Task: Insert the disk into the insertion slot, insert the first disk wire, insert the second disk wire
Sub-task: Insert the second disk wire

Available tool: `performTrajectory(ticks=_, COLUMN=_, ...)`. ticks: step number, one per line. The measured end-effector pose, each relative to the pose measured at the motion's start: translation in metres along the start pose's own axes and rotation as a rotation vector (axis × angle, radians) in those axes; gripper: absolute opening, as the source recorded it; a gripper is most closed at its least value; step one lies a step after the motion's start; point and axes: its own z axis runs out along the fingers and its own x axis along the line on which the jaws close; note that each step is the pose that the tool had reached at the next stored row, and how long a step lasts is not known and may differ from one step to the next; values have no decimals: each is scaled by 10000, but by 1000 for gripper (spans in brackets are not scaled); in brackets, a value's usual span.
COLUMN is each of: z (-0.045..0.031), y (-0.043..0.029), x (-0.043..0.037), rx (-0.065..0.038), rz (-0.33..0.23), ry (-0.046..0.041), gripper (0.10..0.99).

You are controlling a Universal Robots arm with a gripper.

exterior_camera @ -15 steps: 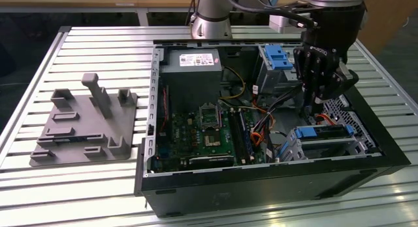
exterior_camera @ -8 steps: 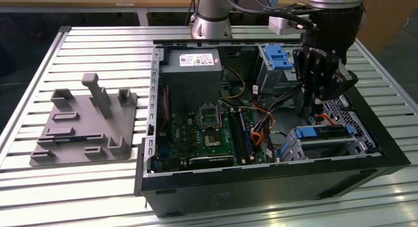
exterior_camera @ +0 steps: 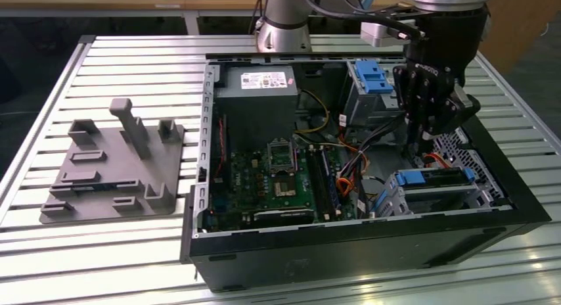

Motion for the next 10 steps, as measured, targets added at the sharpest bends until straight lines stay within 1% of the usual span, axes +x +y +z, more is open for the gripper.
performTrajectory(ticks=4, z=-1, y=-2, x=-6, rx=11, rz=92, ry=9, gripper=302)
performTrajectory(ticks=8, z=-2, y=-4, x=-11, rx=-89, rz=423, ry=37, gripper=302)
performTrajectory(ticks=10, z=-3, y=-4, x=-15, rx=-107, rz=494, ry=43, gripper=302)
